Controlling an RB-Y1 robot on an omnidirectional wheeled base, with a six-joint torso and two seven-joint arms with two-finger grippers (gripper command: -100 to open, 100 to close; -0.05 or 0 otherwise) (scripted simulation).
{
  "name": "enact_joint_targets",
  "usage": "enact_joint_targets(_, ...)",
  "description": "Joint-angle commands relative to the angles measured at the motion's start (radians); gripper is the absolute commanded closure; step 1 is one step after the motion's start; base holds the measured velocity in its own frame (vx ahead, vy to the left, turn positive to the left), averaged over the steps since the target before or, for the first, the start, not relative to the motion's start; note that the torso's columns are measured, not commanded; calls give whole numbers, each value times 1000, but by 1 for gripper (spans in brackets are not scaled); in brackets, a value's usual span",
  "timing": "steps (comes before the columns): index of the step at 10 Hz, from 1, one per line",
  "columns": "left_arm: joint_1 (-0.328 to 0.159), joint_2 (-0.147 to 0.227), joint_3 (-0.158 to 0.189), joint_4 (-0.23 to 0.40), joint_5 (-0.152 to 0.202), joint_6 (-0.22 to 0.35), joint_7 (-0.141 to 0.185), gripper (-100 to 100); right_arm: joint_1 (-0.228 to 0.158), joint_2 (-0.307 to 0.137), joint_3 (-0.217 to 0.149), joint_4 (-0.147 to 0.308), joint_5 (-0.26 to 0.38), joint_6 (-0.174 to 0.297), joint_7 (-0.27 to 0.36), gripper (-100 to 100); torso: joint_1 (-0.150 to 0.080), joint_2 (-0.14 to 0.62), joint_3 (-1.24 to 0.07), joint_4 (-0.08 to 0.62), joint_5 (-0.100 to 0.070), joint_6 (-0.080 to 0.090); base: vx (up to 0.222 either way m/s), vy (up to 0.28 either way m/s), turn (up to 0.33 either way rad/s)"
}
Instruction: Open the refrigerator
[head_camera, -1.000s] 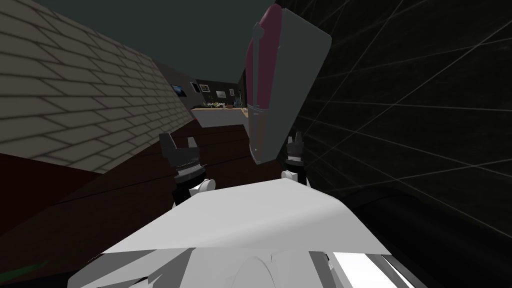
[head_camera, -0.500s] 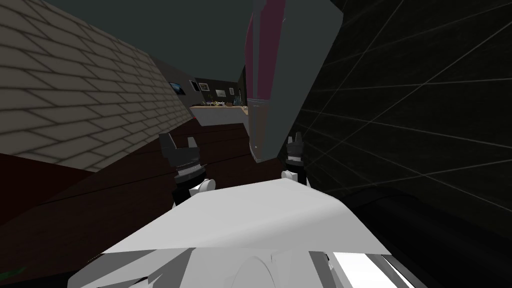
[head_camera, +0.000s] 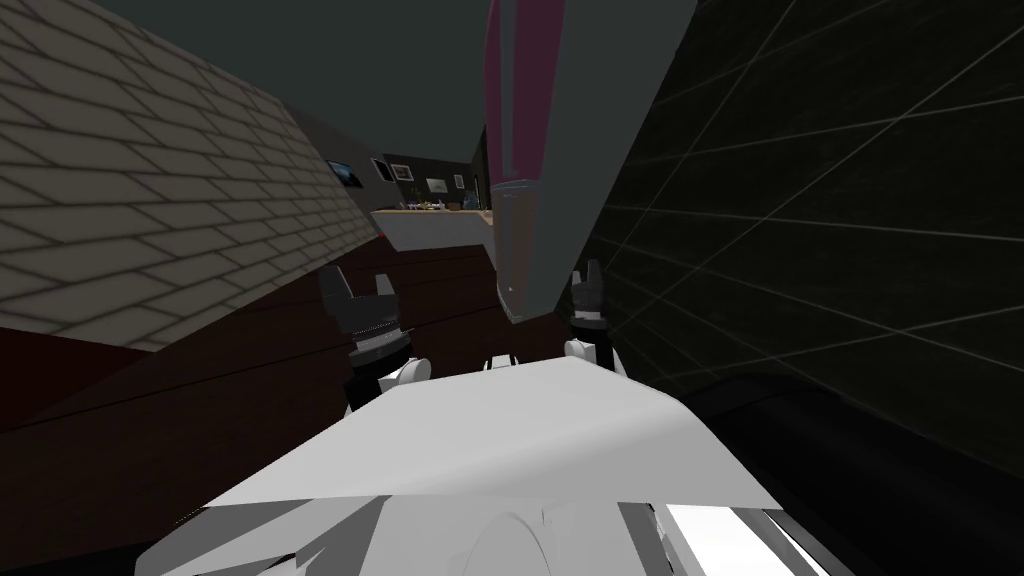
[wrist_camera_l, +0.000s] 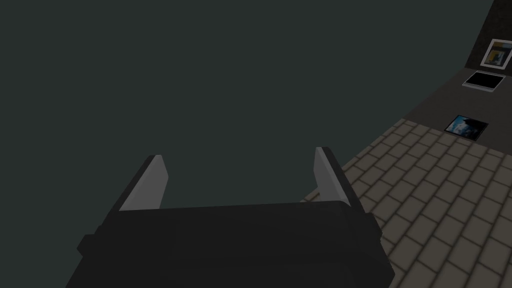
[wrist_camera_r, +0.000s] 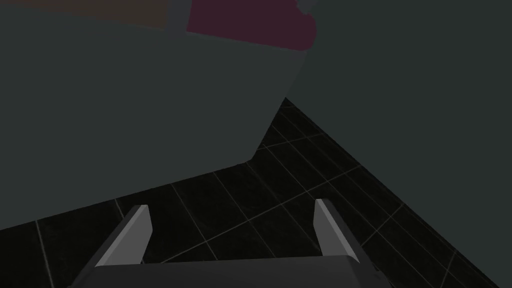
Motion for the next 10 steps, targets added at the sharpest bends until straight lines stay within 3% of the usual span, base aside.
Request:
enact_joint_targets(1,0,0,0,0,0,0,0,0,-35,-75,10,-4,63,4,4,-100,0,1,-1,1,0,0,87,32,-161)
enact_joint_targets(4,0,0,0,0,0,0,0,0,-100,-166,21,-9,154,13,11,-100,0,2,0,1,0,0,111,39,-205)
enact_joint_targets(7,0,0,0,0,0,0,0,0,-125,-198,25,-11,211,16,14,-100,-1,5,1,2,0,0,70,37,-96)
enact_joint_targets(9,0,0,0,0,0,0,0,0,-180,-263,33,-18,281,24,20,-100,-1,3,0,2,0,0,89,39,-244)
enact_joint_targets(10,0,0,0,0,0,0,0,0,-180,-263,33,-18,304,24,20,-100,0,1,-1,1,0,0,92,54,-75)
